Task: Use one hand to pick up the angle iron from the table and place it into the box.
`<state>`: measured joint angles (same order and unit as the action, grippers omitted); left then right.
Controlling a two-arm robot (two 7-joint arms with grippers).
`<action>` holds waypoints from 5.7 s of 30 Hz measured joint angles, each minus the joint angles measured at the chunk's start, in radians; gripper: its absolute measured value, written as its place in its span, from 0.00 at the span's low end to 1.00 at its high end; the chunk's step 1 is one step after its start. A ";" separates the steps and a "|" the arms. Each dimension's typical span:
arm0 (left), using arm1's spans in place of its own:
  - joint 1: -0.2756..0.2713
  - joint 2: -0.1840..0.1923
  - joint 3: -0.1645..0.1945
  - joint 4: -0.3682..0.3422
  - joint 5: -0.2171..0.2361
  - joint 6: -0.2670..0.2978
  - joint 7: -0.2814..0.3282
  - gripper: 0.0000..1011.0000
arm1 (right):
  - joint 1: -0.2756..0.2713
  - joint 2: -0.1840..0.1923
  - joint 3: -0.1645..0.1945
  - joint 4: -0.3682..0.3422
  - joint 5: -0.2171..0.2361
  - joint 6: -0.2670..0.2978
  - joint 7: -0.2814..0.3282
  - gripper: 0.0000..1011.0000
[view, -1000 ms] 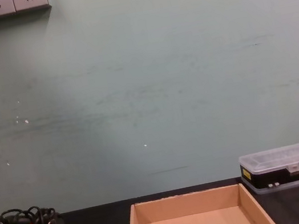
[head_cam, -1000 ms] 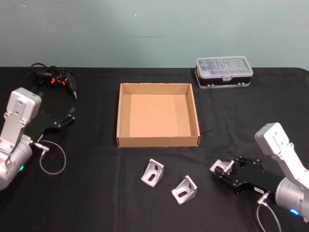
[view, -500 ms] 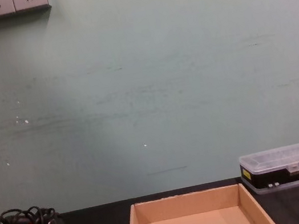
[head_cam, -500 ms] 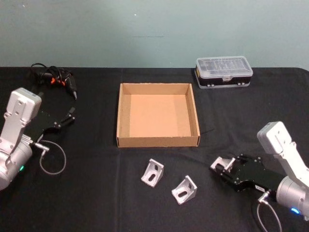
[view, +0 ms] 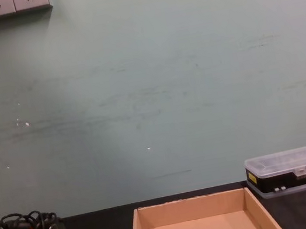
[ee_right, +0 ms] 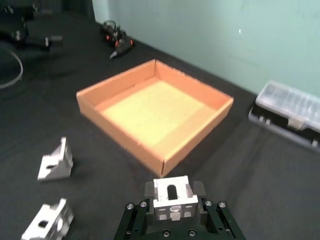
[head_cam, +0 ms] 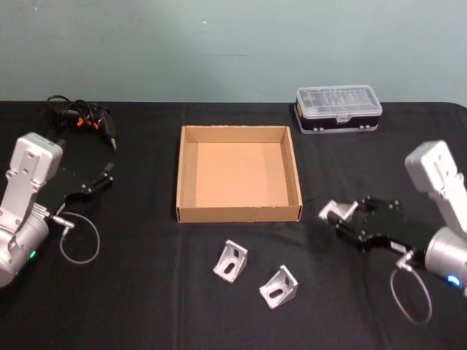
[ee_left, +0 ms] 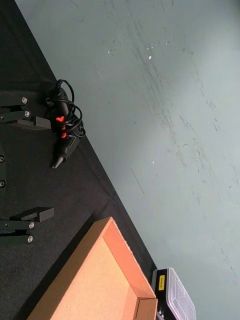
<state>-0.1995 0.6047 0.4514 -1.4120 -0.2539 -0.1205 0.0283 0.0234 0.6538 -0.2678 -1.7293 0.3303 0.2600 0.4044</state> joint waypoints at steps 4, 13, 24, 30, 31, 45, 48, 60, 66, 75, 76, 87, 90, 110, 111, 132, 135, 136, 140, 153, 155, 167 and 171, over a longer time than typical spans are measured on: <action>0.000 0.000 0.000 0.000 0.000 0.000 0.000 1.00 | 0.068 -0.010 -0.010 0.009 0.001 0.025 0.024 0.45; 0.000 0.000 0.000 0.000 0.000 0.000 0.000 1.00 | 0.219 -0.060 -0.073 0.088 -0.010 0.074 0.053 0.45; 0.000 0.000 0.000 0.000 0.000 0.000 0.000 1.00 | 0.432 -0.159 -0.180 0.273 -0.042 0.115 0.098 0.45; 0.000 0.000 0.000 0.000 0.000 0.000 0.000 1.00 | 0.519 -0.214 -0.223 0.384 -0.057 0.122 0.109 0.45; 0.000 0.000 0.000 0.000 0.000 0.000 0.000 1.00 | 0.528 -0.221 -0.228 0.399 -0.060 0.122 0.109 0.45; 0.000 0.000 0.000 0.000 0.000 0.000 0.000 1.00 | 0.665 -0.348 -0.284 0.677 -0.105 0.046 0.121 0.45; 0.000 0.000 0.000 0.000 0.000 0.000 0.000 1.00 | 0.681 -0.373 -0.289 0.724 -0.115 0.035 0.119 0.45; 0.000 0.000 0.000 0.000 0.000 0.000 0.000 1.00 | 0.707 -0.421 -0.287 0.823 -0.145 0.015 0.105 0.45; 0.000 0.000 0.000 0.000 0.000 0.000 0.000 1.00 | 0.710 -0.431 -0.279 0.840 -0.156 0.022 0.105 0.45; 0.000 0.000 0.000 0.000 0.000 0.000 0.000 1.00 | 0.723 -0.448 -0.272 0.873 -0.167 0.026 0.111 0.45; 0.000 0.000 0.000 0.000 0.000 0.000 0.000 1.00 | 0.723 -0.450 -0.270 0.875 -0.169 0.027 0.111 0.45; 0.000 0.000 0.000 0.000 0.000 0.000 0.000 1.00 | 0.734 -0.468 -0.261 0.915 -0.181 0.040 0.111 0.45; 0.000 0.000 0.000 0.000 0.000 0.000 0.000 1.00 | 0.735 -0.469 -0.258 0.917 -0.184 0.041 0.115 0.45; 0.000 0.000 0.000 0.000 0.000 0.000 0.000 1.00 | 0.733 -0.468 -0.257 0.917 -0.185 0.041 0.119 0.63; 0.000 0.000 0.000 0.000 0.000 0.000 0.000 1.00 | 0.733 -0.468 -0.257 0.917 -0.185 0.041 0.118 0.67; 0.000 0.000 0.000 0.000 0.000 0.000 0.000 1.00 | 0.693 -0.439 -0.239 0.828 -0.182 0.040 0.110 0.99; 0.000 0.000 0.000 0.000 0.000 0.000 0.000 1.00 | 0.671 -0.426 -0.231 0.781 -0.176 0.045 0.109 0.99; 0.000 0.000 0.000 0.000 0.000 0.000 0.000 1.00 | 0.663 -0.421 -0.228 0.763 -0.173 0.048 0.108 0.99; 0.000 0.000 0.000 0.000 0.000 0.000 0.000 1.00 | 0.610 -0.388 -0.220 0.653 -0.162 0.061 0.104 0.99; 0.000 0.000 0.000 0.000 0.000 0.000 0.000 1.00 | 0.394 -0.230 -0.192 0.294 -0.114 0.078 0.106 0.99; 0.000 0.000 0.000 0.000 0.000 0.000 0.000 1.00 | 0.370 -0.207 -0.186 0.262 -0.103 0.075 0.113 0.99; 0.000 0.000 0.000 0.000 0.000 0.000 0.000 1.00 | 0.199 -0.032 -0.138 0.043 -0.007 0.060 0.179 0.99; 0.000 0.000 0.000 0.000 0.000 0.000 0.000 1.00 | 0.135 0.018 -0.122 -0.069 0.018 0.130 0.154 0.99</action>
<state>-0.1995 0.6047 0.4514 -1.4119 -0.2539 -0.1205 0.0283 0.1579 0.6723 -0.3893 -1.7978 0.3487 0.3899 0.5581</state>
